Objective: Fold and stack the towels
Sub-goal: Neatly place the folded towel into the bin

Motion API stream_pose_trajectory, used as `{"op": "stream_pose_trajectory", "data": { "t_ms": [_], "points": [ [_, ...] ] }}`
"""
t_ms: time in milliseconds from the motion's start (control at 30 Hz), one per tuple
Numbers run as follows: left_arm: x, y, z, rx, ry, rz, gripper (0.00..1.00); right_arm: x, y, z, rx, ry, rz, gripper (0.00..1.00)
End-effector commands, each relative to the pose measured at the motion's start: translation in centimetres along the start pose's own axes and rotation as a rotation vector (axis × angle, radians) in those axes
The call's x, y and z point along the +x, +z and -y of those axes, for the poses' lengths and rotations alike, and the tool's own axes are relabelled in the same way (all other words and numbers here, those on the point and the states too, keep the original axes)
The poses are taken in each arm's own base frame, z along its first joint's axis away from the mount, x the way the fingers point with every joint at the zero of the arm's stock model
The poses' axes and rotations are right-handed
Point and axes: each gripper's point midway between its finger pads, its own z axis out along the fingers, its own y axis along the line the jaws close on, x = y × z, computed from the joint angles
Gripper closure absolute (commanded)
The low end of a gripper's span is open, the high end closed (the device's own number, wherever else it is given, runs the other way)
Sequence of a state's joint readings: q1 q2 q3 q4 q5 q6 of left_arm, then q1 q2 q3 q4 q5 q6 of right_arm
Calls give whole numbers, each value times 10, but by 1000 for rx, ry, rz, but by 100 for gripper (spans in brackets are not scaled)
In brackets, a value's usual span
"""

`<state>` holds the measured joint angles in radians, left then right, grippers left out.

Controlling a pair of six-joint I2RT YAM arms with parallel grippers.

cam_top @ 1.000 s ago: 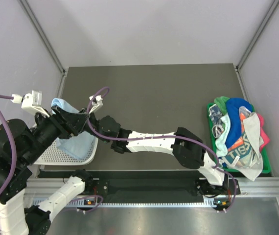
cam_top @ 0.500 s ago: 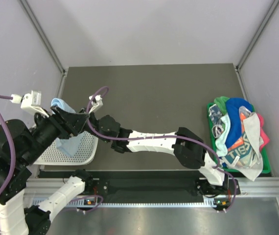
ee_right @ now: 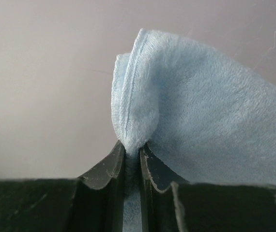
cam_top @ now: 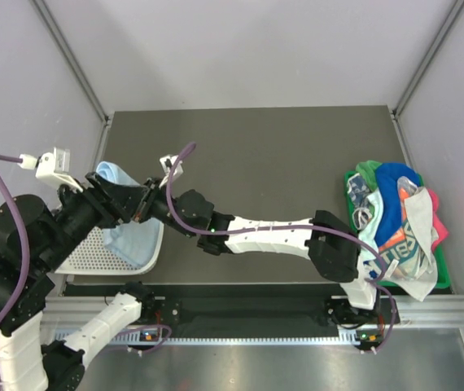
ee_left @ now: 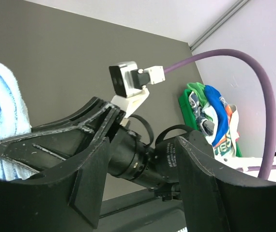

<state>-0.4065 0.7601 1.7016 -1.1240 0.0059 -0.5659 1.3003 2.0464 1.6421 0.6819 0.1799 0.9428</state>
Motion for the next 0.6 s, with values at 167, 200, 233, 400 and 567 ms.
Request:
{"op": "stream_pose_trajectory", "data": {
  "t_ms": [167,200,233,400,567],
  "points": [
    [-11,8,-1,-15,16,45,39,-20,31,-37,-126,45,-5,100],
    [-12,7,-2,-17,17,47,39,-14,35,-31,-113,50,-22,100],
    [-12,7,-2,-18,20,49,39,-5,43,-23,-108,56,-37,100],
    [-14,7,-7,-44,31,56,39,16,61,4,-92,80,-77,100],
    [-15,9,-9,-62,45,54,39,25,65,19,-68,77,-83,100]
  ]
}}
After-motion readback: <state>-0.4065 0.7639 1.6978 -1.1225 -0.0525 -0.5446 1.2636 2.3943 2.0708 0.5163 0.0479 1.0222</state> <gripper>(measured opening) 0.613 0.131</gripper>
